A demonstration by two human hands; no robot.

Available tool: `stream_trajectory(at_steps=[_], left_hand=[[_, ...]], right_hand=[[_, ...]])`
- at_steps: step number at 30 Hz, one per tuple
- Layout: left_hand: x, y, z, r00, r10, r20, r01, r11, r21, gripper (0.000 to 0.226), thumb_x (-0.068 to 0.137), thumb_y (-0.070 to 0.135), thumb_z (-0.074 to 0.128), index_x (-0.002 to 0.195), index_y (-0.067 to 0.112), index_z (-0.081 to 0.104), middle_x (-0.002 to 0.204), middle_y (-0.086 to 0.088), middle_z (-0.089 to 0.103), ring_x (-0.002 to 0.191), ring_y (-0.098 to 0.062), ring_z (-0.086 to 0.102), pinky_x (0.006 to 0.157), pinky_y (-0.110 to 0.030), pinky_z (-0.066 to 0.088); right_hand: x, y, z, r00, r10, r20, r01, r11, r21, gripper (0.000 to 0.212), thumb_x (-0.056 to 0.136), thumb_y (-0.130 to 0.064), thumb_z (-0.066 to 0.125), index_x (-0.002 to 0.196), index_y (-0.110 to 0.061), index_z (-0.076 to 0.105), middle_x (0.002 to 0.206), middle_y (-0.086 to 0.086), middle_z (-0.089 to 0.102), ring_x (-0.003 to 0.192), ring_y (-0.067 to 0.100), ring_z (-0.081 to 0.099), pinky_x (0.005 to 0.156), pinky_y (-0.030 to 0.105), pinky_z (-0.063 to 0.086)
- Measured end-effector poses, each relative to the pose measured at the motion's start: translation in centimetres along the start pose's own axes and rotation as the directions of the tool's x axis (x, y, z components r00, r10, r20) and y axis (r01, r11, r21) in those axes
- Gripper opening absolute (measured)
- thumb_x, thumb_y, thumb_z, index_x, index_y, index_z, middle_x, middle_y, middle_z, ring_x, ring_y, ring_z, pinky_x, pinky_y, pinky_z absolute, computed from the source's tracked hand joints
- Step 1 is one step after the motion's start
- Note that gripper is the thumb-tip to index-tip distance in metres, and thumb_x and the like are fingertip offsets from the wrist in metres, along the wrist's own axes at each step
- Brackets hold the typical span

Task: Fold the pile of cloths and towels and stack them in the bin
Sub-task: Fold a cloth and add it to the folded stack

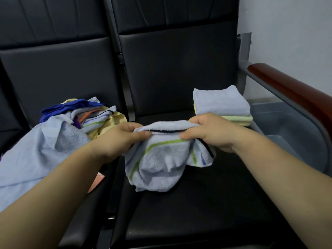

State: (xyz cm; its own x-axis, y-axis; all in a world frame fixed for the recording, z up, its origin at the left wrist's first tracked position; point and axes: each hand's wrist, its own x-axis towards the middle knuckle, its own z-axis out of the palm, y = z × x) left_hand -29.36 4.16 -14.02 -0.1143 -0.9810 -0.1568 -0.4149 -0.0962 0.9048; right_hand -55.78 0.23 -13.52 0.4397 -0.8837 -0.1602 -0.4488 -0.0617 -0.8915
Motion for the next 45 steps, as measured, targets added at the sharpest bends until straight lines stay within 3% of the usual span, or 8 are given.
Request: stream_trajectory(at_steps=[4,8,16,24,29,34,40,45], left_hand=[[0.1,0.4,1.2,0.995,-0.053,-0.083,0.004,0.863,-0.505,0.027,0.102,0.015,0.052,0.114,-0.005,0.066,0.109,-0.026,0.073,0.102,-0.035,0.071,0.091,-0.041,0.058],[0.0,1.3,1.7,0.978,-0.106,-0.178,-0.01,0.835,-0.55,0.024,0.105,0.023,0.05,0.101,0.008,0.069,0.091,-0.018,0.074,0.087,-0.03,0.073,0.079,-0.04,0.059],[-1.0,1.0,0.0,0.989,0.13,0.069,-0.147,0.878,0.456,0.031,0.075,0.034,0.091,0.086,0.012,0.072,0.08,-0.006,0.073,0.076,-0.014,0.069,0.072,-0.04,0.055],[-2.2,2.4,-1.2,0.982,0.168,0.088,-0.187,0.934,0.306,0.003,0.091,0.026,0.074,0.09,0.024,0.077,0.087,0.002,0.078,0.083,-0.011,0.075,0.067,-0.022,0.055],[-2.5,2.8,-0.5,0.988,0.142,-0.055,-0.148,0.983,-0.111,0.013,0.096,0.009,0.065,0.102,0.011,0.076,0.097,-0.01,0.078,0.091,-0.021,0.075,0.073,-0.026,0.059],[-2.7,2.6,-0.4,0.992,0.123,0.003,-0.117,0.935,0.336,0.01,0.081,0.017,0.085,0.086,0.02,0.077,0.07,0.012,0.074,0.068,0.004,0.068,0.06,-0.011,0.049],[-1.6,1.3,0.4,0.994,0.019,-0.11,-0.063,0.909,-0.412,0.02,0.1,0.003,0.054,0.115,0.005,0.068,0.105,-0.015,0.077,0.097,-0.029,0.075,0.074,-0.033,0.061],[-1.6,2.1,1.2,0.997,-0.056,-0.061,0.01,0.816,-0.578,0.022,0.095,0.01,0.062,0.113,0.001,0.068,0.104,-0.022,0.075,0.096,-0.033,0.075,0.075,-0.041,0.061]], right_hand=[[-0.9,-0.2,1.4,0.991,-0.079,0.112,0.054,0.975,0.214,0.023,0.083,-0.004,0.082,0.104,-0.005,0.072,0.091,0.008,0.076,0.087,0.021,0.073,0.081,0.037,0.059],[-0.9,0.7,2.6,0.966,0.089,0.241,-0.056,0.988,-0.142,0.037,0.075,-0.01,0.086,0.105,-0.018,0.066,0.096,0.014,0.077,0.086,0.036,0.077,0.072,0.052,0.065],[-0.7,0.1,0.4,0.991,0.126,0.047,-0.113,0.969,-0.218,0.022,0.083,-0.026,0.078,0.086,-0.007,0.069,0.068,0.011,0.064,0.06,0.029,0.057,0.055,0.039,0.047],[-1.1,0.0,0.6,0.983,-0.111,0.144,0.052,0.932,0.36,0.039,0.083,0.002,0.078,0.121,-0.001,0.071,0.117,0.023,0.074,0.111,0.038,0.072,0.102,0.056,0.056],[-1.0,0.4,1.0,0.975,-0.01,0.221,0.079,0.949,-0.304,0.036,0.074,-0.024,0.089,0.107,-0.024,0.072,0.099,0.0,0.079,0.094,0.022,0.077,0.088,0.05,0.063],[-0.8,0.2,0.4,0.999,-0.023,0.024,0.029,0.959,-0.281,0.02,0.086,-0.024,0.079,0.096,-0.007,0.075,0.074,0.016,0.068,0.064,0.019,0.059,0.061,0.035,0.046],[-1.2,-0.1,1.3,0.985,-0.117,0.128,0.072,0.948,0.311,0.037,0.085,0.004,0.078,0.119,-0.009,0.073,0.114,0.013,0.078,0.108,0.026,0.075,0.092,0.043,0.06],[-0.9,0.7,1.6,0.977,0.049,0.209,0.042,0.912,-0.408,0.044,0.066,-0.025,0.089,0.105,-0.023,0.069,0.1,0.005,0.078,0.094,0.025,0.076,0.083,0.05,0.064]])
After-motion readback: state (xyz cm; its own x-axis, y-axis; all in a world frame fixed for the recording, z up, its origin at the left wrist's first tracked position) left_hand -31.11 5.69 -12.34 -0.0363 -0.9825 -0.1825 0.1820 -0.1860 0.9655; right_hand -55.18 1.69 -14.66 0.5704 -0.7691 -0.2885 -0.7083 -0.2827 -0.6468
